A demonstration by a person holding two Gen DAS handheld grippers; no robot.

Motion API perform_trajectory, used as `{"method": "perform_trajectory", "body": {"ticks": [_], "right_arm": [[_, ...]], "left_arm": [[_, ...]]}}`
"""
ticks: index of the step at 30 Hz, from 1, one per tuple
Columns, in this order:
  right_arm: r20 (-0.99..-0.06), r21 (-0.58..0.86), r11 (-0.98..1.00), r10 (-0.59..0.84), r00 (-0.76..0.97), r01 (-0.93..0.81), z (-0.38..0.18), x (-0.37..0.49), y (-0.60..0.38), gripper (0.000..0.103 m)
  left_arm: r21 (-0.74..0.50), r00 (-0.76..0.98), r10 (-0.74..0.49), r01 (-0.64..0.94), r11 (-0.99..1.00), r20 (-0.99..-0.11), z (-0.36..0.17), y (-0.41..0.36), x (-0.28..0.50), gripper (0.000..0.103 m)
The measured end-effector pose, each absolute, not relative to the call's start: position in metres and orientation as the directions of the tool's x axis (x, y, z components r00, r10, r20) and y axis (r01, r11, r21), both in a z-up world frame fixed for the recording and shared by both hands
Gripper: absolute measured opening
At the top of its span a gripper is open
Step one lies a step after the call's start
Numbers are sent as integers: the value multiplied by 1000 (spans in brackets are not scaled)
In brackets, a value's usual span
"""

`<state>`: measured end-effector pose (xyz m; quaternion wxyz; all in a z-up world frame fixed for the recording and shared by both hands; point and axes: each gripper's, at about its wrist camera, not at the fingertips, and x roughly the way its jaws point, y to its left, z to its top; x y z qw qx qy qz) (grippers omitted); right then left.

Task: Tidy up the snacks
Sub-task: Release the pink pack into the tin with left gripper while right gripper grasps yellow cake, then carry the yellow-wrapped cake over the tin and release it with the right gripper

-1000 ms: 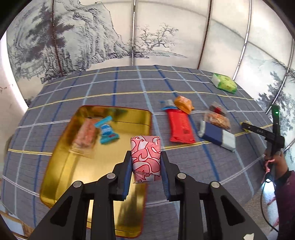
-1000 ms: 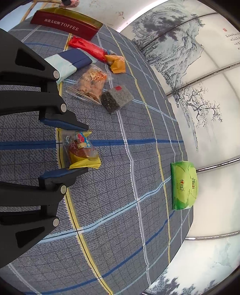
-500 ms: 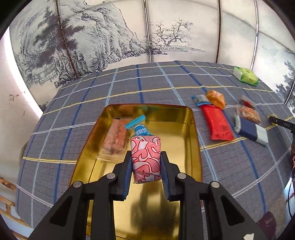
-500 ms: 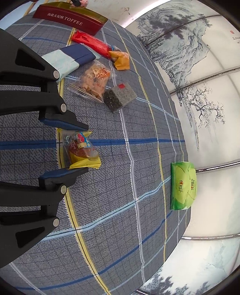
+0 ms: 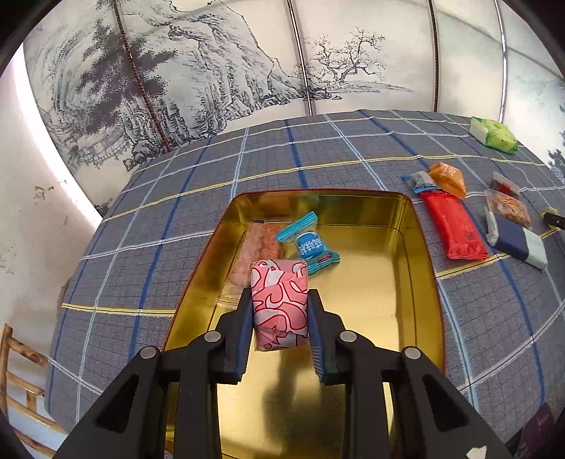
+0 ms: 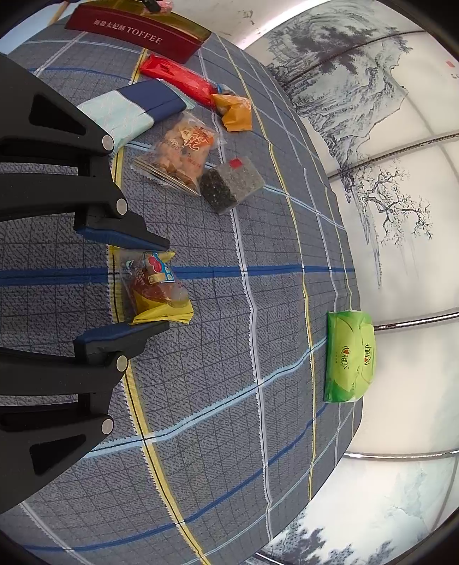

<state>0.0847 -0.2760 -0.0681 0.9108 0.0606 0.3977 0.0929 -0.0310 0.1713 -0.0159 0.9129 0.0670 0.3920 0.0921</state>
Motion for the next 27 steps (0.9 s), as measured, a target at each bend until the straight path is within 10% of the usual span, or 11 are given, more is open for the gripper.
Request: {"method": "perform_trajectory", "body": {"ticks": [27], "right_arm": [[-688, 201, 973, 224, 691, -115, -64, 54, -275, 39]], "left_arm": [[255, 799, 278, -161, 953, -533, 49, 141, -89, 48]]}}
